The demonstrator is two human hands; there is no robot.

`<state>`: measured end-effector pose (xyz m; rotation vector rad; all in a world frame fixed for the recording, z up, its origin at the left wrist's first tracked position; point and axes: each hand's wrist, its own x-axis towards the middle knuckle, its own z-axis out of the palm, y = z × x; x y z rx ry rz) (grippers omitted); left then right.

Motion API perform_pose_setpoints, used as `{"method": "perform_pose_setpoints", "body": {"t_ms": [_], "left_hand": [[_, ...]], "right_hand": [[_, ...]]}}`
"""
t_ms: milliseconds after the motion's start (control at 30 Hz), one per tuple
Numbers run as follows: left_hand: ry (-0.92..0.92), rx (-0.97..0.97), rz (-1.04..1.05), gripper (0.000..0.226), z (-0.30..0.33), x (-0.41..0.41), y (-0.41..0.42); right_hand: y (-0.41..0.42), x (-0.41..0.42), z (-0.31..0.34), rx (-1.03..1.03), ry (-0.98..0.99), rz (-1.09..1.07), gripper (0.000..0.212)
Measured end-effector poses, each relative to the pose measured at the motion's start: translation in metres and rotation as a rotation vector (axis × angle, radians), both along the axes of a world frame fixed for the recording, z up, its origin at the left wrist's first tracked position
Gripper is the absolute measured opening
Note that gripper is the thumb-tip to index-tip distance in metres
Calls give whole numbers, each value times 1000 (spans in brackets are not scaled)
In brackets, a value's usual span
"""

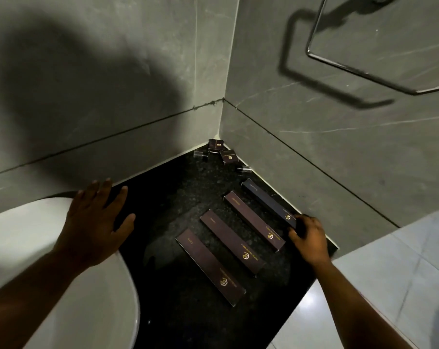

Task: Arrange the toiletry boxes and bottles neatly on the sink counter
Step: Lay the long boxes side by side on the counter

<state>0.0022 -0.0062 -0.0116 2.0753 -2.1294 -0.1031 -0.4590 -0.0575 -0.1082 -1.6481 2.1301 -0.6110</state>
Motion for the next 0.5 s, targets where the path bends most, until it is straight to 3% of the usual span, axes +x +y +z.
{"method": "perform_pose_setpoints", "body": {"t_ms": [500], "left_hand": [[-11,-3,-10,77,0,-1,0]], "right_hand": [[5,4,-11,-67,21,-53,51]]}}
